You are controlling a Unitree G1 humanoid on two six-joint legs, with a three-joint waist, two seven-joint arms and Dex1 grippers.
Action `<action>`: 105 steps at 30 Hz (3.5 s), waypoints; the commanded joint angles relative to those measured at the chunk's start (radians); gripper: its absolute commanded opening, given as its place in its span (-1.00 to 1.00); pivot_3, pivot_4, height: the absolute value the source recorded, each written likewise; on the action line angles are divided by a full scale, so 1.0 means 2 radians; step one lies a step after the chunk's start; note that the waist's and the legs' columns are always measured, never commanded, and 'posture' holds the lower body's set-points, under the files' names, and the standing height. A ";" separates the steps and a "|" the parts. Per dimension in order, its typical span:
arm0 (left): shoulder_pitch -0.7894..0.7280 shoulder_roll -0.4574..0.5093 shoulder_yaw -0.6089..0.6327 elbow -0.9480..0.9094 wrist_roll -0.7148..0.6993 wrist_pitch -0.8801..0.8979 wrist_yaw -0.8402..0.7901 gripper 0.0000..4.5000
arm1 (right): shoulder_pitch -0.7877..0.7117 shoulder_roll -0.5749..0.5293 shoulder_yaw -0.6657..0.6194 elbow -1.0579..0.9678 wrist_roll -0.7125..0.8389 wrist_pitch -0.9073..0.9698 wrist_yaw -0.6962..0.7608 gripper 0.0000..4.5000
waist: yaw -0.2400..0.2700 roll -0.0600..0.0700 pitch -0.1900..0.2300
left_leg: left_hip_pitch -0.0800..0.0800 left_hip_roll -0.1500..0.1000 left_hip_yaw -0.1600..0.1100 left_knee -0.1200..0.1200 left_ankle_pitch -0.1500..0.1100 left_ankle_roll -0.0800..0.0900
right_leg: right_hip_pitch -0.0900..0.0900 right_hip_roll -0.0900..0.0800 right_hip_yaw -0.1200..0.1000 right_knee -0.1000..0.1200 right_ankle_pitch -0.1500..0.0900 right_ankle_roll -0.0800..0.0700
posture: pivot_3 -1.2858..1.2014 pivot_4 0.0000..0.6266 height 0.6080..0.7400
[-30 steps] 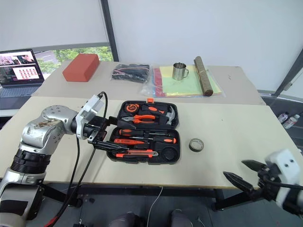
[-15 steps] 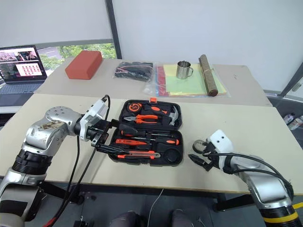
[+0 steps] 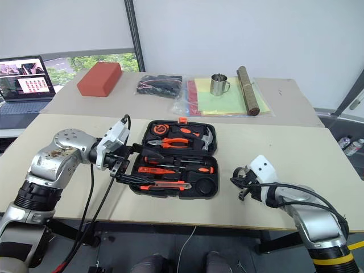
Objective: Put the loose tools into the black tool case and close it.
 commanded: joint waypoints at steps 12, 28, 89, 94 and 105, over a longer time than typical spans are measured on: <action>0.009 0.014 0.005 -0.009 0.013 -0.024 0.008 1.00 | -0.080 -0.022 0.128 -0.065 -0.007 0.059 0.027 -0.22 | 0.002 0.000 0.000 | -0.001 0.000 0.000 0.000 0.000 0.000 | -0.001 0.000 -0.001 0.000 0.000 0.000 | 0.03 -0.52 0.94; 0.028 0.023 0.034 0.004 0.010 -0.012 0.052 1.00 | -0.068 -0.026 0.033 -0.088 0.099 0.107 0.040 -0.09 | 0.003 0.000 0.000 | -0.001 0.000 -0.001 0.000 0.000 0.000 | -0.001 0.000 -0.001 -0.001 0.000 0.000 | 0.03 -0.52 0.94; 0.009 0.009 0.017 0.014 0.017 -0.026 0.038 1.00 | -0.127 -0.037 0.145 -0.047 -0.058 -0.001 0.120 -0.98 | -0.005 0.000 0.000 | -0.001 0.000 -0.001 0.000 0.001 -0.001 | -0.001 0.000 -0.001 0.000 0.000 -0.001 | 0.03 -0.52 0.94; 0.009 0.008 0.017 0.010 0.016 -0.024 0.041 1.00 | -0.119 -0.022 0.163 -0.040 -0.065 0.000 0.109 -0.98 | -0.005 0.000 0.000 | -0.001 0.000 -0.001 0.000 0.001 -0.001 | -0.001 0.000 -0.001 0.000 0.000 0.000 | 0.03 -0.52 0.94; 0.025 0.017 0.034 0.002 0.011 -0.008 0.065 1.00 | -0.110 -0.027 0.074 -0.071 -0.002 0.052 0.100 0.00 | -0.004 0.000 0.000 | -0.001 0.000 -0.001 0.000 0.001 -0.001 | -0.001 0.000 -0.001 0.000 0.000 0.000 | 0.03 -0.52 0.94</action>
